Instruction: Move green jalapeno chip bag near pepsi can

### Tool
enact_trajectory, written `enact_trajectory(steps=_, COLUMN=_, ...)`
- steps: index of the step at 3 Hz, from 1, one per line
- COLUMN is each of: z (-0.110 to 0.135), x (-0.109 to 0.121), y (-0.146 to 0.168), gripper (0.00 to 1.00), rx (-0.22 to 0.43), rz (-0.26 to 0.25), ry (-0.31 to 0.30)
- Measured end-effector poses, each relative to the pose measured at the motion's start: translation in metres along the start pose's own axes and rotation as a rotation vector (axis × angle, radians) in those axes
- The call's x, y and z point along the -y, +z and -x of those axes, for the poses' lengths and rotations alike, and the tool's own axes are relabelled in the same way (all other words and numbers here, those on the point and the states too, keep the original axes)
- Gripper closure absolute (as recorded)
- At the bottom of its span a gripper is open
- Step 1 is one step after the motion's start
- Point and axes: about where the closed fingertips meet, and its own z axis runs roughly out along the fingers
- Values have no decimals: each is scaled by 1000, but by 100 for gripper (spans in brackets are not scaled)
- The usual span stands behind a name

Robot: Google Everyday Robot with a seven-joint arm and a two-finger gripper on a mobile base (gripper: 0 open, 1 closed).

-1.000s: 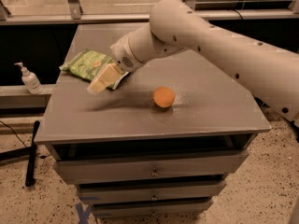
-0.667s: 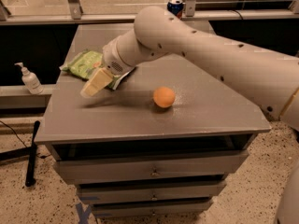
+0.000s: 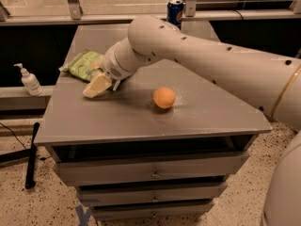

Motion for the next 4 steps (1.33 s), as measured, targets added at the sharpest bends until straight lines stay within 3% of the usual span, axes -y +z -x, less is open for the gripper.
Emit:
enact_trajectory(steps=2, z=5, x=2, y=-4, gripper=88, rx=-1, rz=0, ry=0)
enact_trajectory(steps=3, z=5, x=2, y=-4, gripper=100, rx=-1, rz=0, ry=0)
enact_trajectory(steps=4, z=16, x=12, y=-29, gripper=100, rx=20, rz=11, ry=-3)
